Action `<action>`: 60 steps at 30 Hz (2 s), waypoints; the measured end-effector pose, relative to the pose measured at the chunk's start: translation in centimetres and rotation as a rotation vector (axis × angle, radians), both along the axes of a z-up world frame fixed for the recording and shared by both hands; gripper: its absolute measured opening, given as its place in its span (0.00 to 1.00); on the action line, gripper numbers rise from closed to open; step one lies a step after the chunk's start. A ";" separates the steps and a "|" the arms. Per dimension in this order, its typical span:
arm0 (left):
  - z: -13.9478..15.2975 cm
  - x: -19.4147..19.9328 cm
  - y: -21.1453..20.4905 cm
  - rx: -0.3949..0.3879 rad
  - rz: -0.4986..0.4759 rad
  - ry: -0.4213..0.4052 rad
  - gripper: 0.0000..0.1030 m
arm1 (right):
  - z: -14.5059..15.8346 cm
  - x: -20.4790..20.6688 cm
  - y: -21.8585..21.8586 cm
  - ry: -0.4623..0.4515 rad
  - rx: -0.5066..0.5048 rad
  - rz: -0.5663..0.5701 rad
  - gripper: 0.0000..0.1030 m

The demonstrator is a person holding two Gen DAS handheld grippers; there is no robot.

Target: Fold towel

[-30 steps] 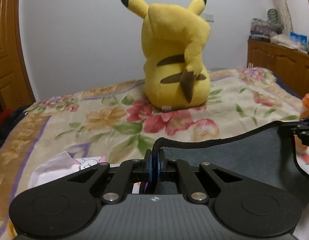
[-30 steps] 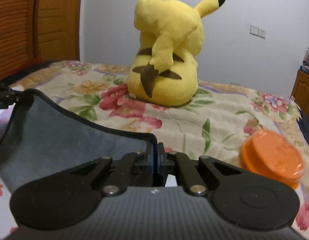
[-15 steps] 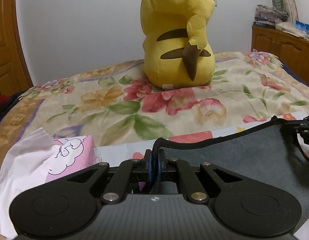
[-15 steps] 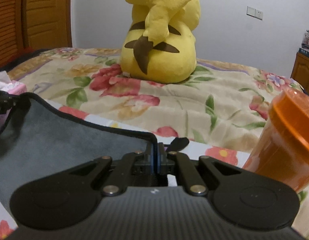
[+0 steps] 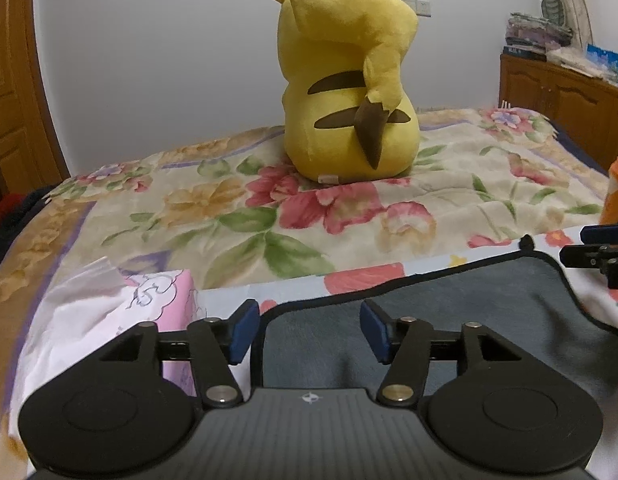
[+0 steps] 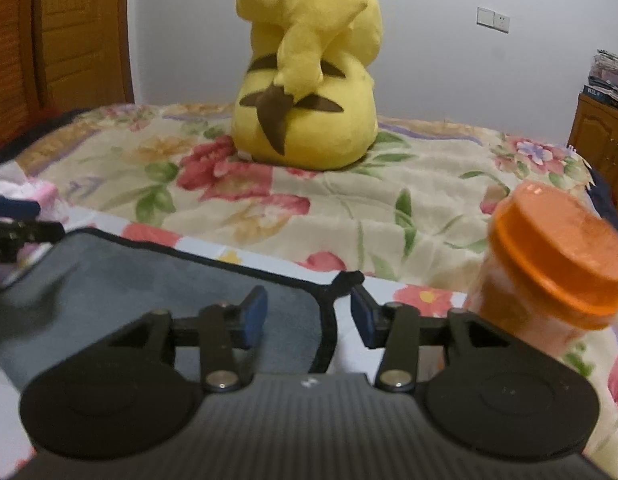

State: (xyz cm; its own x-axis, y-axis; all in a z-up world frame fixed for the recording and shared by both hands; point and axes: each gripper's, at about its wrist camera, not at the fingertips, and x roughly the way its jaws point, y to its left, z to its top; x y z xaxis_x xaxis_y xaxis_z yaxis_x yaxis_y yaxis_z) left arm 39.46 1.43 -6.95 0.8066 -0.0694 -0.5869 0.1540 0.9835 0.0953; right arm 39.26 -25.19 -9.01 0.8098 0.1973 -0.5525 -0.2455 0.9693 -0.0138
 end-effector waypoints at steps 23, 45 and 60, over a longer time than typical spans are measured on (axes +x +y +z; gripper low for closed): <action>6.7 -10.0 0.9 0.033 -0.027 0.024 0.74 | 6.1 -9.5 -0.2 -0.011 0.046 -0.013 0.55; 16.7 -20.3 -1.5 -0.013 -0.091 -0.071 0.96 | 11.1 -16.8 -1.1 -0.090 0.067 0.001 0.83; 19.6 -25.5 -2.8 -0.015 -0.076 -0.113 1.00 | 13.2 -21.5 -1.9 -0.114 0.087 -0.010 1.00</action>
State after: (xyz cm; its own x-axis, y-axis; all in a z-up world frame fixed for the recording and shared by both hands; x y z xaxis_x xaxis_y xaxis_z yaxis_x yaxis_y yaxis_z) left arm 14.01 -1.36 12.66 0.8595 -0.1411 -0.4913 0.2172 0.9709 0.1012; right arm 17.73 -27.11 4.18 0.8683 0.2320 -0.4384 -0.2375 0.9704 0.0432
